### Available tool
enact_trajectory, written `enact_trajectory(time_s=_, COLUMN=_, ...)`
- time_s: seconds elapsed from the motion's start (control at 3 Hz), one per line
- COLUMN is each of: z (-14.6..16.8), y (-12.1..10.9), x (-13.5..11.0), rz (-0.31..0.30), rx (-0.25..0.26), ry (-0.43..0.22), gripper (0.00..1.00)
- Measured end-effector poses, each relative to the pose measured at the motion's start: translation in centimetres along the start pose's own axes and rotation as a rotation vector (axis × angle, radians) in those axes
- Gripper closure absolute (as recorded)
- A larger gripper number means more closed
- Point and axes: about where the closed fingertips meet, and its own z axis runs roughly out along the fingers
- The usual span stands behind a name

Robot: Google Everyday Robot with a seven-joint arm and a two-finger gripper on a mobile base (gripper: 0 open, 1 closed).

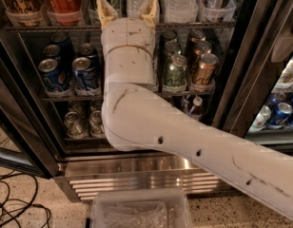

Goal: Pick water bottle from top shelf of fridge

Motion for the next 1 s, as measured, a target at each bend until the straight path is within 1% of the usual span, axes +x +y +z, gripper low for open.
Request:
enact_trajectory(time_s=0.33, z=1.0, y=-0.6, x=0.2, rz=-0.011, rx=0.012, ry=-0.002, gripper=0.31)
enact_trajectory(time_s=0.67, z=1.7, y=-1.6, x=0.5, rz=-0.022, rx=0.039, ry=-0.001, gripper=0.32)
enact_trajectory(time_s=1.0, z=2.5, y=-2.1, x=0.9, rz=-0.024, rx=0.048, ry=0.007, gripper=0.31)
